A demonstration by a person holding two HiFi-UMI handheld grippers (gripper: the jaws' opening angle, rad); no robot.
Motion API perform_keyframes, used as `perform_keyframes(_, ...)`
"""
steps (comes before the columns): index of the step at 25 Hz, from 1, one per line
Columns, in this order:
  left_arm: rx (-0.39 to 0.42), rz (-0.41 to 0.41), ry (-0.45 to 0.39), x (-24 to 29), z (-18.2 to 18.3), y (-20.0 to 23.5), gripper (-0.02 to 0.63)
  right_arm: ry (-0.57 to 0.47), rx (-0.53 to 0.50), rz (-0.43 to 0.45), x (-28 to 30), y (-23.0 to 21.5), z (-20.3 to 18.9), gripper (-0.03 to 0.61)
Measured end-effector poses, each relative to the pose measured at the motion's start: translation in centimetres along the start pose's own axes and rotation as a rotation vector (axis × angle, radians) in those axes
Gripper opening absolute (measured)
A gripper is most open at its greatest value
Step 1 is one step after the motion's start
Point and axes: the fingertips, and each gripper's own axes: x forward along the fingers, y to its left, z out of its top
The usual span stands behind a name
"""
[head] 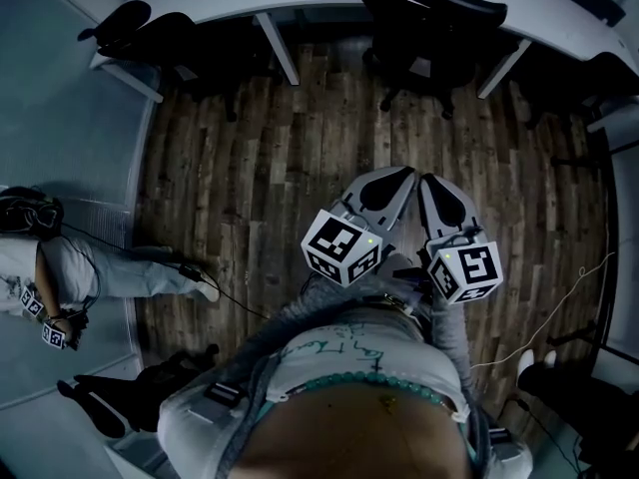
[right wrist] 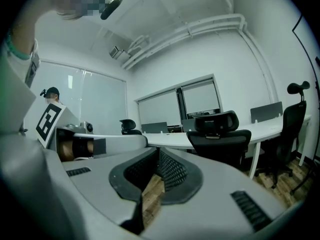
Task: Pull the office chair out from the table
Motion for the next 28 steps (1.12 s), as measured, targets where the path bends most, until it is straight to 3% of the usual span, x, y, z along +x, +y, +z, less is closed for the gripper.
perform_keyframes(11,-0.021,0.021,-0.004,1.7,0.1,2.5,0.012,0.009,-0.009,0.02,2.8,-1.5,0.2,0.028)
perform_keyframes(28,0.0,0.043,-0.005,12.2,2.9,8.0,0.012,0.0,0.0,0.065,11.1,-10.0,3.8,0.028)
